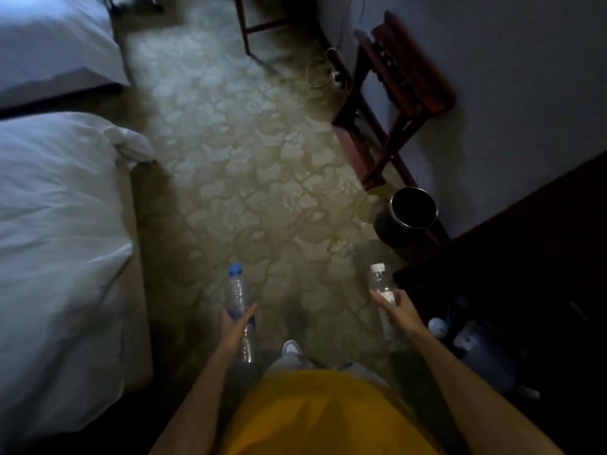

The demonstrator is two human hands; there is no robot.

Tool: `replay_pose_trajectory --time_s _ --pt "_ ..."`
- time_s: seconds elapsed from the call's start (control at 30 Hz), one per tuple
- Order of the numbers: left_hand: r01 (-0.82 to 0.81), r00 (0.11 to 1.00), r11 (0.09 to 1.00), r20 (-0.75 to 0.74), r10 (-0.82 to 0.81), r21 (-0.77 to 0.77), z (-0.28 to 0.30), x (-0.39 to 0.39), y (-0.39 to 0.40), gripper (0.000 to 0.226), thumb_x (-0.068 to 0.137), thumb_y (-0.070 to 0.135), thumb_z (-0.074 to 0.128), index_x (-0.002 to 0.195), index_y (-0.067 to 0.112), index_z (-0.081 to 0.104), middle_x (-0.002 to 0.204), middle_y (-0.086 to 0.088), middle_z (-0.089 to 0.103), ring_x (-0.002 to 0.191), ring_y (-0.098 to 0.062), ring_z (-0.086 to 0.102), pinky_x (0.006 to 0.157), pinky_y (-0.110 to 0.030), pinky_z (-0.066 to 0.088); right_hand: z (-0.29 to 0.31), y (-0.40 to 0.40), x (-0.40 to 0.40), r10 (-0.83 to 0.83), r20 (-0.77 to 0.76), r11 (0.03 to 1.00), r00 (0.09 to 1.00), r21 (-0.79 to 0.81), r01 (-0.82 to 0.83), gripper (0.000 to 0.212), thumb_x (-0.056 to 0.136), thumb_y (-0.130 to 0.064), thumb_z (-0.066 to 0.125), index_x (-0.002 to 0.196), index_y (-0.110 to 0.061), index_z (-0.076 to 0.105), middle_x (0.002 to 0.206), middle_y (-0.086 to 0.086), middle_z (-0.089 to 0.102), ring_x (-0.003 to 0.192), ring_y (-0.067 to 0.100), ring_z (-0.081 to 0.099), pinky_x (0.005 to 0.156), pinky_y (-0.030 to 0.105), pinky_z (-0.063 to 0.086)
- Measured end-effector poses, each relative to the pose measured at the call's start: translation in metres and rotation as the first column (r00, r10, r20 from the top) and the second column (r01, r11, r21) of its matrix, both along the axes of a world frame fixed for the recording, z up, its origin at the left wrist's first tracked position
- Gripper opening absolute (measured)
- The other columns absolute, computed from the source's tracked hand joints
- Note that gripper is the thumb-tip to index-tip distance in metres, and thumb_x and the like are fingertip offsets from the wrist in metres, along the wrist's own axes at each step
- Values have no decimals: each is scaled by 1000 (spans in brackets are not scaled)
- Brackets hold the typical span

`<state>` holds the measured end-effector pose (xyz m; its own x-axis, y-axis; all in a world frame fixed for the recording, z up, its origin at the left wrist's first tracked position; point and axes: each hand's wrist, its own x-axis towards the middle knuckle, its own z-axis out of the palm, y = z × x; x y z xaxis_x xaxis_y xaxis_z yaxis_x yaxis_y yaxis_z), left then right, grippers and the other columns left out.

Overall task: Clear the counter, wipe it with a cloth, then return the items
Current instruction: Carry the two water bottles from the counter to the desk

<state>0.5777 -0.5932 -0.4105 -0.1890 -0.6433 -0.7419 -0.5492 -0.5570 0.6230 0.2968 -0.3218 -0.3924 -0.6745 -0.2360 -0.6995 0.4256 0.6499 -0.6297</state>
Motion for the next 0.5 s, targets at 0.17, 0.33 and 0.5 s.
replay_pose_trajectory --time_s 0.17,0.33,0.5 --pt "4 999 1000 -38 -4 -4 -1 -14 -74 59 80 31 85 128 14 55 114 -16 69 97 -30 71 76 -38 57 -9 -61 -20 74 23 996 997 46 -75 57 80 -46 84 118 -11 61 98 6 70 78 17 64 64 29 50" --pt "-2 999 999 -51 0 -54 -4 -60 -158 60 82 31 85 129 15 52 112 -10 68 100 -29 71 82 -41 58 -30 -130 -62 159 60 984 986 70 -163 62 76 -55 85 118 -15 62 98 5 70 72 15 64 48 19 48" --pt "-28 999 999 23 29 -43 -16 -82 -237 34 84 20 84 103 20 56 102 -12 67 97 -33 69 87 -50 57 -60 -232 -127 252 112 963 961 72 -261 62 80 -47 84 118 -2 62 94 6 67 72 16 62 51 19 48"
